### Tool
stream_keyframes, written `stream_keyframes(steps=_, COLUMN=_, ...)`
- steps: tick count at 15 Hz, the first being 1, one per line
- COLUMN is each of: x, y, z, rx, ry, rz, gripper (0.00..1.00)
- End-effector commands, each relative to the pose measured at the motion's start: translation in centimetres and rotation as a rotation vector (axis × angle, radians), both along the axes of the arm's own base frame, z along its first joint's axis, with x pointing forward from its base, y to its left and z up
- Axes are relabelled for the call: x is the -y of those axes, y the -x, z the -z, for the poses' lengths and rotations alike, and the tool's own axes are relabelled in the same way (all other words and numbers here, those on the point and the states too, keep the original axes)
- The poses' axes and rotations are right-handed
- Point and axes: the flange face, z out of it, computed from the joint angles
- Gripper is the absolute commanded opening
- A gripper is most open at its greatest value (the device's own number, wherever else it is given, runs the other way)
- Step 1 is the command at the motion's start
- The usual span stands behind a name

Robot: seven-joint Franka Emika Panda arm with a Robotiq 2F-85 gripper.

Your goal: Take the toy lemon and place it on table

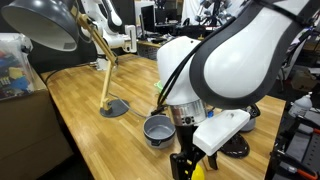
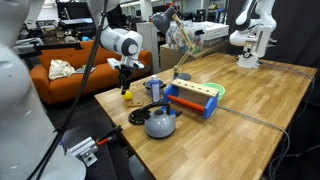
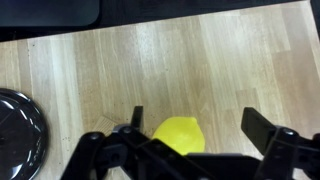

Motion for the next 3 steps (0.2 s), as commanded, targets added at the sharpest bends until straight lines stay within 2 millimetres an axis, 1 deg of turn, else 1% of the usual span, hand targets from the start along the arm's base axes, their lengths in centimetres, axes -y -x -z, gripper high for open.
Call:
stream_keyframes(steps=1, x=-0.03, y=0.01, z=-0.02, rx=-0.001, ry=0.000, rz=-0.001, gripper=1.00)
stream_keyframes(steps=3, x=-0.02, y=0.01, z=-0.02, rx=-0.002, ry=0.000, rz=-0.001, gripper=1.00)
